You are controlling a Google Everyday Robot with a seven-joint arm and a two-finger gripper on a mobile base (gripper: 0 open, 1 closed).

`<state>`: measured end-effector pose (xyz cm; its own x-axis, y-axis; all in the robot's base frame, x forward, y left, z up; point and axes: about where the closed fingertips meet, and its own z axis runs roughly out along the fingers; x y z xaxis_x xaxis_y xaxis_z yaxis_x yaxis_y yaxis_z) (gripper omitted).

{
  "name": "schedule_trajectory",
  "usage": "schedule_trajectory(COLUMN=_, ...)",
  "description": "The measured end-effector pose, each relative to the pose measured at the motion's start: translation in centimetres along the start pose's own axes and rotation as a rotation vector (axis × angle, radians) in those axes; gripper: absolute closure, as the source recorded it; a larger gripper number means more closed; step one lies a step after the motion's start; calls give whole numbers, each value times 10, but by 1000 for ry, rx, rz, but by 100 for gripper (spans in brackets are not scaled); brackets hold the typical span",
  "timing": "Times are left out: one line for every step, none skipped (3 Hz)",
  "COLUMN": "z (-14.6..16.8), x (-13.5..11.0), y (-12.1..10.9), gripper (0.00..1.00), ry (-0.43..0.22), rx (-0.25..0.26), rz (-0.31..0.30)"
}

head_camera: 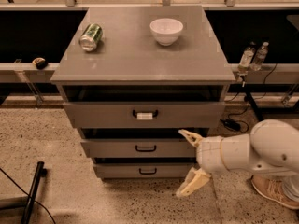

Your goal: Open bottom drawer

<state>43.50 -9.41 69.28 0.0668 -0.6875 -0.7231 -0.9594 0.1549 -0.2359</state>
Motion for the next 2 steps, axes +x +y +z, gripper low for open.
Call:
schedule_trajectory(z=56, x=53, y=23, gripper=0, ry=44, rx=-41, rz=-97)
schedule_trajectory(z=60, x=58, y=22, gripper=0, ry=48, rx=-31, rz=-102)
